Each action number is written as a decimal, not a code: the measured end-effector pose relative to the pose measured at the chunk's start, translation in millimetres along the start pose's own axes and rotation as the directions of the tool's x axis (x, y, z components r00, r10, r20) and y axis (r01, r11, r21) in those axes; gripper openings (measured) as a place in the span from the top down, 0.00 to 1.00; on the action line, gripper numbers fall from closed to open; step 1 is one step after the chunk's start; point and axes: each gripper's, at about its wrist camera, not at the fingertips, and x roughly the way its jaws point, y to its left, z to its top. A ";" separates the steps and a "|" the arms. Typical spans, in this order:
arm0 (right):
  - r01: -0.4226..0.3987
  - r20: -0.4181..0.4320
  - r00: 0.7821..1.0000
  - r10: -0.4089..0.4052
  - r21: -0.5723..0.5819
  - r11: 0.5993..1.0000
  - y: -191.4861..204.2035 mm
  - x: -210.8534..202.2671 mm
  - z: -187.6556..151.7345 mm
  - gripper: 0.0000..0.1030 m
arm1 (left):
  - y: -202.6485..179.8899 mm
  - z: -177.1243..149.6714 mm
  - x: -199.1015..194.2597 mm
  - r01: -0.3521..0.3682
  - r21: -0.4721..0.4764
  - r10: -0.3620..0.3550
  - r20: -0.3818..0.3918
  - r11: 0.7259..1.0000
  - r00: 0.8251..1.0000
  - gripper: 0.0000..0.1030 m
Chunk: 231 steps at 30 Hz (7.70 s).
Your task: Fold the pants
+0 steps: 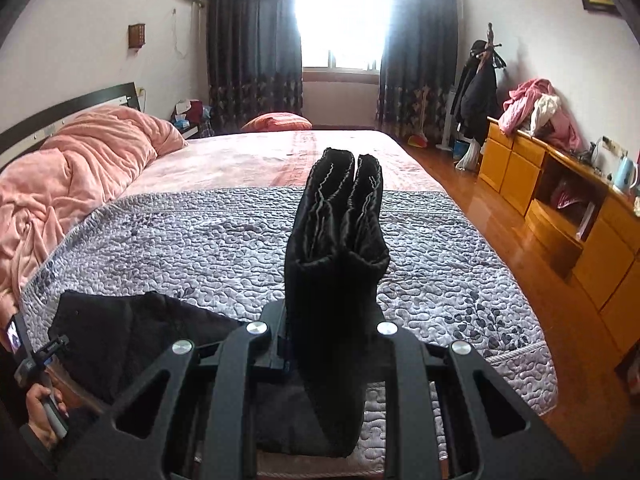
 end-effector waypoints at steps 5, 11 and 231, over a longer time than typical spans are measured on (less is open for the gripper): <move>0.012 -0.004 1.000 -0.012 -0.034 0.999 11.9 0.9 -1.0 0.82 | 3.2 0.0 -1.0 0.006 -0.006 -0.006 0.001 1.000 1.000 0.04; 0.021 -0.018 1.000 -0.022 -0.072 0.997 24.8 6.0 -5.0 0.82 | 2.2 -0.7 -2.9 0.014 0.006 -0.014 0.002 1.000 1.000 0.04; -0.872 -0.762 0.483 0.432 -0.372 0.319 391.3 158.3 154.6 0.71 | -114.6 92.2 -145.0 0.564 -0.099 -0.571 -0.072 0.820 0.818 0.70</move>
